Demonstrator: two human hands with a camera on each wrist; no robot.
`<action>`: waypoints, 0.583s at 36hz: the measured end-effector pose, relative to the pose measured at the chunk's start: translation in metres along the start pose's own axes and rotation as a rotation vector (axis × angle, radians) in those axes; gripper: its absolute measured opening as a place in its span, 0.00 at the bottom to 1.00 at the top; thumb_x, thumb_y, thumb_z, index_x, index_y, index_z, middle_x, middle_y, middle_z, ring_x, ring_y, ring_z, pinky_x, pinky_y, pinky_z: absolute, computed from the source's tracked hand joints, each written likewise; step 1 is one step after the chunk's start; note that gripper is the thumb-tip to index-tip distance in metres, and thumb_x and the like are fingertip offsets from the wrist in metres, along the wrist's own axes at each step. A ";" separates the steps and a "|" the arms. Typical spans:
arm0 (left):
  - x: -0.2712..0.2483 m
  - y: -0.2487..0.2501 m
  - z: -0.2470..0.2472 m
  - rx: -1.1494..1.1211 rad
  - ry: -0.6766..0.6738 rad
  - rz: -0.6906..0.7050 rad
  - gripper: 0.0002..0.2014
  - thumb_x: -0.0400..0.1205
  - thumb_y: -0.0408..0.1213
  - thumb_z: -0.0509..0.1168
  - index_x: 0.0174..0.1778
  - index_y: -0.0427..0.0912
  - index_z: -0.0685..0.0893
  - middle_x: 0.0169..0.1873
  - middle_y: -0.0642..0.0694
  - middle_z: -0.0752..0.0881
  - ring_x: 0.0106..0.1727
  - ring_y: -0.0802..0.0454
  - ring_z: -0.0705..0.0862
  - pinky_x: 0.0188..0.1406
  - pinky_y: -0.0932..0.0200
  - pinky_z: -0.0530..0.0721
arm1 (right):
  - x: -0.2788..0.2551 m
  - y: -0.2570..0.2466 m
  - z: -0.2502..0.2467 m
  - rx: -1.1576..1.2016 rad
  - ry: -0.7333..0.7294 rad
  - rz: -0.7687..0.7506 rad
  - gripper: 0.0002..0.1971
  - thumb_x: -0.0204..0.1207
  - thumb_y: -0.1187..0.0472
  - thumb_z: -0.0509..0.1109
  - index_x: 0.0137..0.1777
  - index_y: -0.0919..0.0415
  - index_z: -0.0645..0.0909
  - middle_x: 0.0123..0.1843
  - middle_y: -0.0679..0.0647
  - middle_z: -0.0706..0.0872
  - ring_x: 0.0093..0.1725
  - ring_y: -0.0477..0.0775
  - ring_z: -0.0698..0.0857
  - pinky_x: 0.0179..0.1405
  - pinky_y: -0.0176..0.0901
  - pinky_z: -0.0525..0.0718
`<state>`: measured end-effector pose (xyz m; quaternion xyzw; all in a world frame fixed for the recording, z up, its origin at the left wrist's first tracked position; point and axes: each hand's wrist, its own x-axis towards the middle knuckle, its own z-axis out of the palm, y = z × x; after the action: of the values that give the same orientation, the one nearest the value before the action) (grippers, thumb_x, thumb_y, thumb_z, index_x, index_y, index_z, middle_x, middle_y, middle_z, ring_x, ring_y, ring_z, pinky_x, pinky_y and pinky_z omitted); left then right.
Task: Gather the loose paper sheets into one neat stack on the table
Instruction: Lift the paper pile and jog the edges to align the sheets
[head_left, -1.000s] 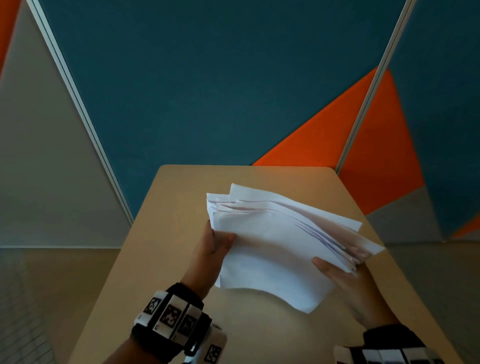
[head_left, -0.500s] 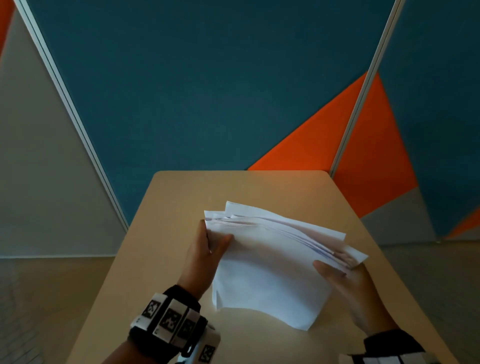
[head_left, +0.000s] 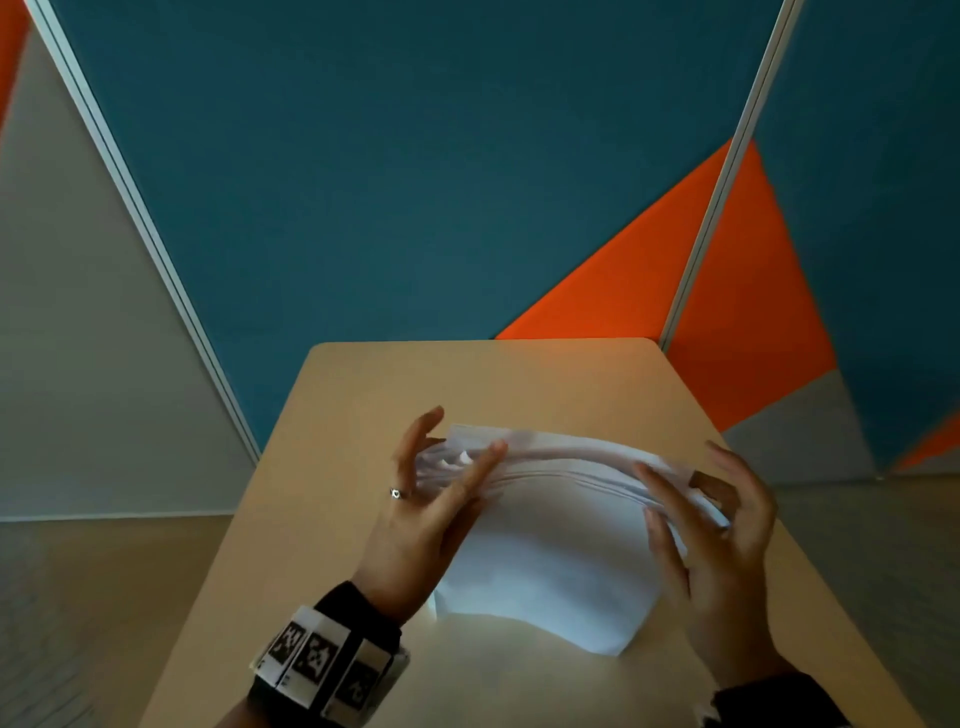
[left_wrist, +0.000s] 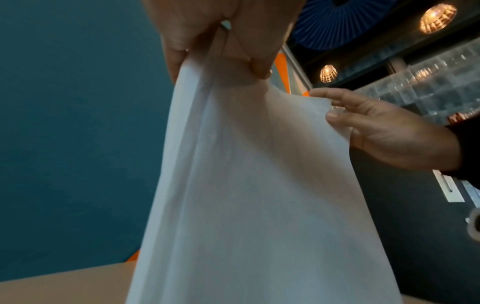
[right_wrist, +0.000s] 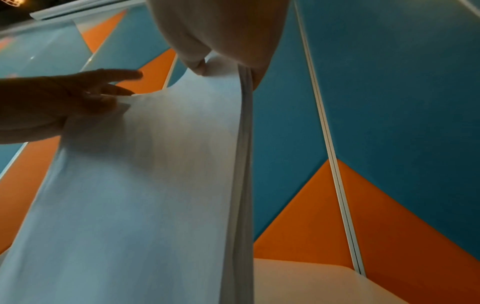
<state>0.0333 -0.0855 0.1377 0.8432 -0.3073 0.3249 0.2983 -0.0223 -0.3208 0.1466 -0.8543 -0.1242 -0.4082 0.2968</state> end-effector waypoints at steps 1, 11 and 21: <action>-0.003 0.000 0.001 0.017 -0.021 -0.003 0.26 0.79 0.39 0.59 0.71 0.68 0.63 0.73 0.41 0.57 0.67 0.53 0.68 0.73 0.76 0.62 | -0.002 0.003 0.000 -0.013 -0.010 0.007 0.15 0.76 0.59 0.63 0.62 0.56 0.81 0.69 0.62 0.65 0.63 0.49 0.72 0.69 0.19 0.66; -0.004 -0.001 0.000 0.015 -0.073 -0.051 0.24 0.78 0.46 0.61 0.70 0.63 0.64 0.72 0.39 0.61 0.68 0.42 0.73 0.67 0.64 0.74 | -0.004 0.003 0.003 -0.032 -0.074 -0.040 0.20 0.80 0.51 0.58 0.72 0.38 0.69 0.73 0.60 0.62 0.71 0.45 0.66 0.72 0.19 0.65; -0.001 0.007 0.000 -0.002 -0.144 -0.067 0.22 0.76 0.42 0.60 0.68 0.58 0.70 0.68 0.42 0.64 0.65 0.43 0.70 0.63 0.59 0.75 | 0.000 0.003 0.009 -0.088 -0.116 -0.009 0.18 0.76 0.51 0.64 0.66 0.45 0.74 0.72 0.57 0.68 0.75 0.40 0.65 0.71 0.37 0.74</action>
<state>0.0277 -0.0893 0.1387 0.8740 -0.3000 0.2530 0.2868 -0.0156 -0.3176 0.1406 -0.8882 -0.1270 -0.3643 0.2496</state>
